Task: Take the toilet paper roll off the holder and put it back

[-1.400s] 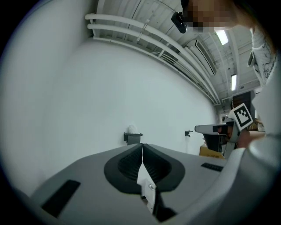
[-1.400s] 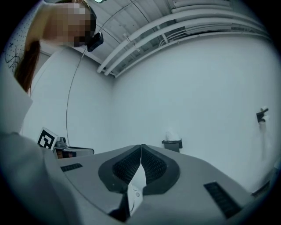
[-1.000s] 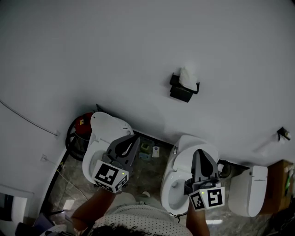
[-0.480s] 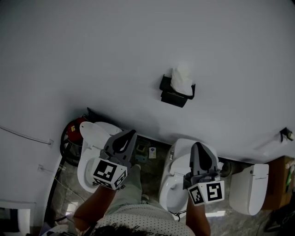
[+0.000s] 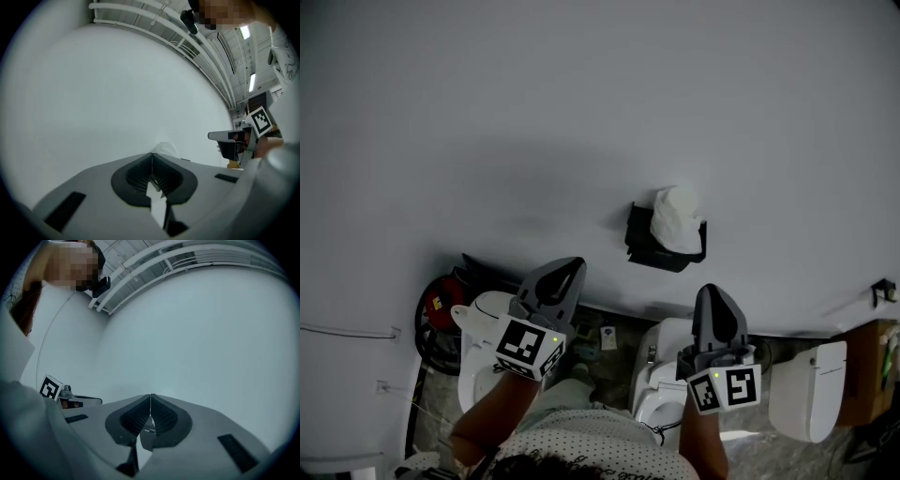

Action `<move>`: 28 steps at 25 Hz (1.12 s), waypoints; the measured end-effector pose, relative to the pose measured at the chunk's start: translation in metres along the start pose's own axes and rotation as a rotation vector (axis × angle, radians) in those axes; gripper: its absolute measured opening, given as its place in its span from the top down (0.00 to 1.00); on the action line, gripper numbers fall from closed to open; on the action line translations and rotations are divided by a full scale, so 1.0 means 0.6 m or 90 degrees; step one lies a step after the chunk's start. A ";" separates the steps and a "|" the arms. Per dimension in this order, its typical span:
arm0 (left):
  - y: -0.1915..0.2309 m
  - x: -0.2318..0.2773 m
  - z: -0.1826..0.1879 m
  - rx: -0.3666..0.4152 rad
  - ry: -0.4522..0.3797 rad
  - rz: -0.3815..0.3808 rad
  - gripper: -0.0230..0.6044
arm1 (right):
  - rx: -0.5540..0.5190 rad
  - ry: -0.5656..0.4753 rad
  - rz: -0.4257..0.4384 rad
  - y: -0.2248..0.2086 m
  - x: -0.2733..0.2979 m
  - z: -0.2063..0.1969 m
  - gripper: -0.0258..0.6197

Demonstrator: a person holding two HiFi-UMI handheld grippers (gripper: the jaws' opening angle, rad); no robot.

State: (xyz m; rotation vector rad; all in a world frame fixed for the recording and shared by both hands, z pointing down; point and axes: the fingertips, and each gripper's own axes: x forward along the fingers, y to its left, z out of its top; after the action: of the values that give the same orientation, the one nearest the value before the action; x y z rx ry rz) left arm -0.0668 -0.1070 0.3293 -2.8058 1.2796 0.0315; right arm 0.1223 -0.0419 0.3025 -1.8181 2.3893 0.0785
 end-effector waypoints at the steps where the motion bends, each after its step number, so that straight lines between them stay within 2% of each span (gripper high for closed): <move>1: 0.014 0.018 -0.001 0.000 -0.001 -0.005 0.96 | 0.000 -0.002 -0.005 -0.005 0.018 -0.002 0.94; 8: 0.071 0.100 -0.013 0.001 0.006 -0.027 0.96 | 0.003 -0.001 -0.029 -0.033 0.096 -0.018 0.94; 14: 0.084 0.142 -0.031 -0.008 0.023 -0.016 0.96 | 0.016 0.003 -0.025 -0.073 0.136 -0.029 0.94; 28: 0.063 0.201 -0.033 -0.013 0.029 0.053 0.96 | 0.023 -0.011 0.058 -0.143 0.183 -0.011 0.94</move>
State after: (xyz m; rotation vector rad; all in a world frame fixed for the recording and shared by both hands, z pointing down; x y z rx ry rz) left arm -0.0166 -0.2241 0.3423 -2.7842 1.4130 -0.0165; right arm 0.1759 -0.1705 0.2971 -1.6862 2.4457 0.0601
